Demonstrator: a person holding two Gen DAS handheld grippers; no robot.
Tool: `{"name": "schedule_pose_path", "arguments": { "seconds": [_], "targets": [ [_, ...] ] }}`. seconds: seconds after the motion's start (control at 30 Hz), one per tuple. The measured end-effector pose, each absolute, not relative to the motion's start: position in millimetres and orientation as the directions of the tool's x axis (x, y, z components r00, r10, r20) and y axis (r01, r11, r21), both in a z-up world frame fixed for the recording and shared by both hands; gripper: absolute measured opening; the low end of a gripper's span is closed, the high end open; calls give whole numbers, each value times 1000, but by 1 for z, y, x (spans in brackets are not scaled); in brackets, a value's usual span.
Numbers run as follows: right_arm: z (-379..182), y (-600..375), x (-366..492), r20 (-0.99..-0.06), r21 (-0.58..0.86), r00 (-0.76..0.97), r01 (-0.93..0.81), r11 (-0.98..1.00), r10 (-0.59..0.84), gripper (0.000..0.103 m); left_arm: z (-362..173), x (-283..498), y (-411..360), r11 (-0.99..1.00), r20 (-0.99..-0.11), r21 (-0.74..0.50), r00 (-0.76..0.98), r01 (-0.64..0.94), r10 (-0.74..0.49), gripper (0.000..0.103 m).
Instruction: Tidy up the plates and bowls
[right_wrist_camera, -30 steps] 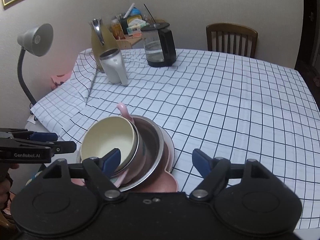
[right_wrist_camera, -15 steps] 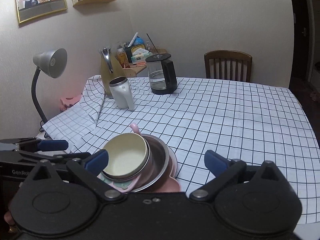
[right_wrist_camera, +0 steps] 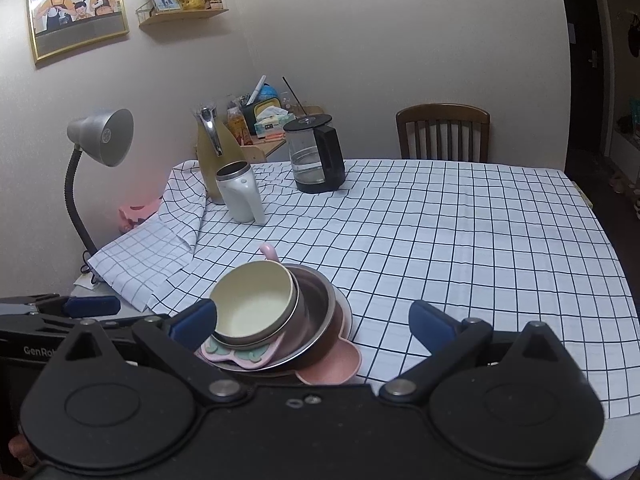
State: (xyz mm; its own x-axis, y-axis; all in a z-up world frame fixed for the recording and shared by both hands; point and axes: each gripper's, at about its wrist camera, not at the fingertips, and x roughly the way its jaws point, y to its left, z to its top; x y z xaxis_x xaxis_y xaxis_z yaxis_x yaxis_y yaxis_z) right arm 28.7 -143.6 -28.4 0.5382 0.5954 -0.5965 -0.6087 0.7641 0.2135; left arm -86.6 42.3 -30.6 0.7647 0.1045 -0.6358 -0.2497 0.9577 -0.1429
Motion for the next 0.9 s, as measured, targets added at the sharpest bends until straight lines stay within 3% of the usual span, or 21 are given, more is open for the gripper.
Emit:
{"name": "schedule_pose_path", "arguments": {
  "seconds": [0.9],
  "targets": [
    [-22,-161,19,-604,220,526,-612,760,599,103,-14,-99,15,961,-621,-148,778,-233,93,103]
  ]
}}
